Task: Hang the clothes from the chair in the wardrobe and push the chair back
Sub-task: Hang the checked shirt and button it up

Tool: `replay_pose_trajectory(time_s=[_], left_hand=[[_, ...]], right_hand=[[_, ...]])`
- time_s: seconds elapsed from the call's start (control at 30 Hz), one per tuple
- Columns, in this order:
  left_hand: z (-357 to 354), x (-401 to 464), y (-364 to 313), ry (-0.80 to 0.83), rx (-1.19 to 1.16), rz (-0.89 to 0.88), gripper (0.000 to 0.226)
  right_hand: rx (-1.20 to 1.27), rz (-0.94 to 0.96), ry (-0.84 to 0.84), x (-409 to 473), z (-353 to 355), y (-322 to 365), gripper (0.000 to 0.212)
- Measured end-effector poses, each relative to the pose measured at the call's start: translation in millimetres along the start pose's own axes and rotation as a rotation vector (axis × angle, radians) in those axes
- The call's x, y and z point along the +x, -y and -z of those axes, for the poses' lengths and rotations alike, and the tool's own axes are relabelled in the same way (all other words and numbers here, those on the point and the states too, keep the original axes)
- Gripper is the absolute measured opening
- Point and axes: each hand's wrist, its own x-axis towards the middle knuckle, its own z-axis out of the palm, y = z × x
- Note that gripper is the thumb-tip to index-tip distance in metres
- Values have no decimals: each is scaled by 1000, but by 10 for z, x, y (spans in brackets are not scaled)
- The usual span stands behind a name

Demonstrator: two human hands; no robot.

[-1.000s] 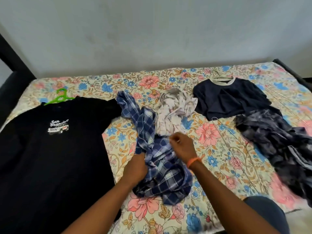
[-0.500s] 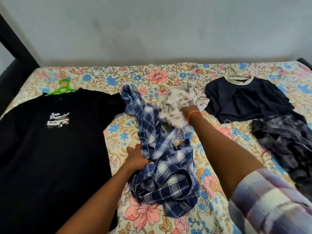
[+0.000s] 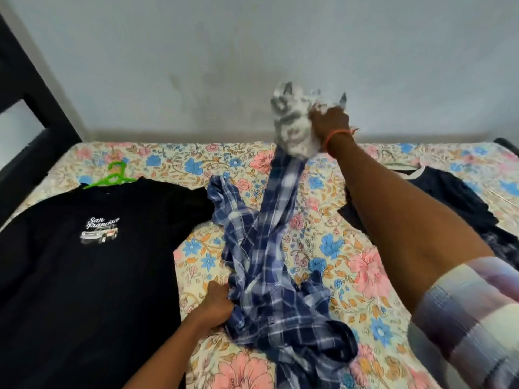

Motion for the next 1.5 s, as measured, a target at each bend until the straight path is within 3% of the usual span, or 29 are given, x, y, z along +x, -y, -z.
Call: replay_pose_trajectory(time_s=[0.03,0.1,0.23,0.33,0.43,0.5,0.57,0.67,0.73,0.8,0.87,0.97,1.03,1.13,1.23,1.3,1.4,1.47,1.5], left_hand=[[-17,8,-18,11,55,-4,57],[-15,-45,-107,65,146,-15,70],[-14,-137,-199,155,407,-86,71],[137,-207,-304,209,780,-73,54],[195,-273,-346,279,1065,-93,46],[152,-304,-266,238,1097,-109,47],[83,-338,-170,159,1041,-108,46],[8,-365,-36,72,968,-124,42],[12,-408,4,45,911,-138,41],[21,-431,25,23,862,-153,42],[33,-484,6,10,837,-152,43],[106,-597,-102,4,765,-131,43],[208,-663,-234,7,686,-100,47],[402,-759,-484,15,573,-112,47],[577,-913,-702,46,386,-163,18],[656,-1056,-807,18,244,-225,9],[752,-1220,-885,-2,9,-291,16],[828,-1321,-913,15,-105,-320,14],[872,-1365,-932,20,-111,-335,28]], right_hand=[[-271,80,13,-51,33,-90,55],[-545,147,-7,-112,130,-212,56],[-621,209,-126,-149,282,-293,51],[-555,166,-104,-193,413,-282,49],[-330,-21,159,-112,515,-254,27],[-68,-170,307,-111,535,-206,12],[211,-230,268,-66,513,-155,25],[527,-81,91,350,430,-146,19],[622,-8,124,567,418,-90,29],[635,-15,213,193,535,161,24],[576,-54,420,-105,536,218,28],[386,-119,449,-500,368,-106,37],[170,-31,449,-908,123,-407,32],[-148,125,718,-1637,-342,-855,28],[-333,178,964,-2353,-679,-1230,73],[-473,237,957,-2718,-750,-1345,94],[-540,263,851,-2984,-696,-1335,96],[-494,170,923,-3039,-583,-1260,96],[-457,75,1004,-3066,-493,-1201,92]])
